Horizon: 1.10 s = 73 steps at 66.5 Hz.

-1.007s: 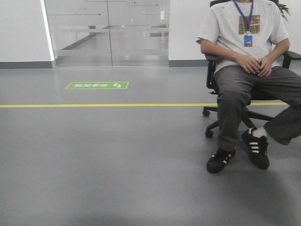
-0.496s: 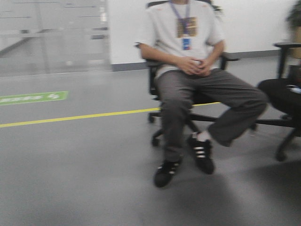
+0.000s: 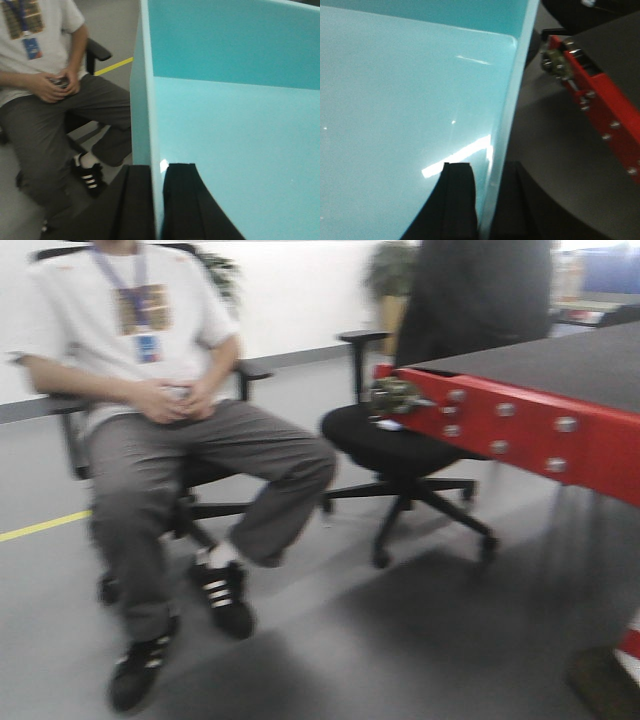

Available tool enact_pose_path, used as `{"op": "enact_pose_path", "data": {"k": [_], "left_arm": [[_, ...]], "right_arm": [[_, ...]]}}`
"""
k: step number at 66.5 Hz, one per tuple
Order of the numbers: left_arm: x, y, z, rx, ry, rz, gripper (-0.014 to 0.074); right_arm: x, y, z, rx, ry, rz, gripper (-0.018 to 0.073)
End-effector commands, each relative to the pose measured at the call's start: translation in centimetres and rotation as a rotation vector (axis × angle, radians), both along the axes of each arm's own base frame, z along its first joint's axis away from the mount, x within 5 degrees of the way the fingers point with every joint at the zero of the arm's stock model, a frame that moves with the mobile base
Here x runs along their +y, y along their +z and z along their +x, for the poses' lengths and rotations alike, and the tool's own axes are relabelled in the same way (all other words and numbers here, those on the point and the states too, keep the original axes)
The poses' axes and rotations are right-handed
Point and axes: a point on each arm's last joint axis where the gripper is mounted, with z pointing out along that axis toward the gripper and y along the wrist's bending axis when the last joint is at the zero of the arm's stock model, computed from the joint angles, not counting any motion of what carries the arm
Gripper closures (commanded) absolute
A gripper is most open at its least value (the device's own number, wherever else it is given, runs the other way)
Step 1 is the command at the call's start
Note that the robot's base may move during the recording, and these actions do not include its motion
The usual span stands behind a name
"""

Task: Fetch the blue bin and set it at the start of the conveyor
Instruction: 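Carry the bin with both grippers while driving to the red conveyor table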

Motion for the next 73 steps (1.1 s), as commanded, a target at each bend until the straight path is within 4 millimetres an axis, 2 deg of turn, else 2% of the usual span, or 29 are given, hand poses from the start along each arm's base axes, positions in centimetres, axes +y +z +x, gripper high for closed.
{"op": "enact_pose_path", "data": {"k": [1,73], "left_arm": [[-0.03,1.08,-0.31,-0.081,-0.006,-0.009,0.0708],[-0.03,1.08,-0.31,-0.081,-0.006,-0.009,0.0708]], "right_arm": [[-0.2,0.94,-0.35,-0.057,0.013,-0.002,0.0711],[-0.2,0.94,-0.35,-0.057,0.013,-0.002,0.0711]]}}
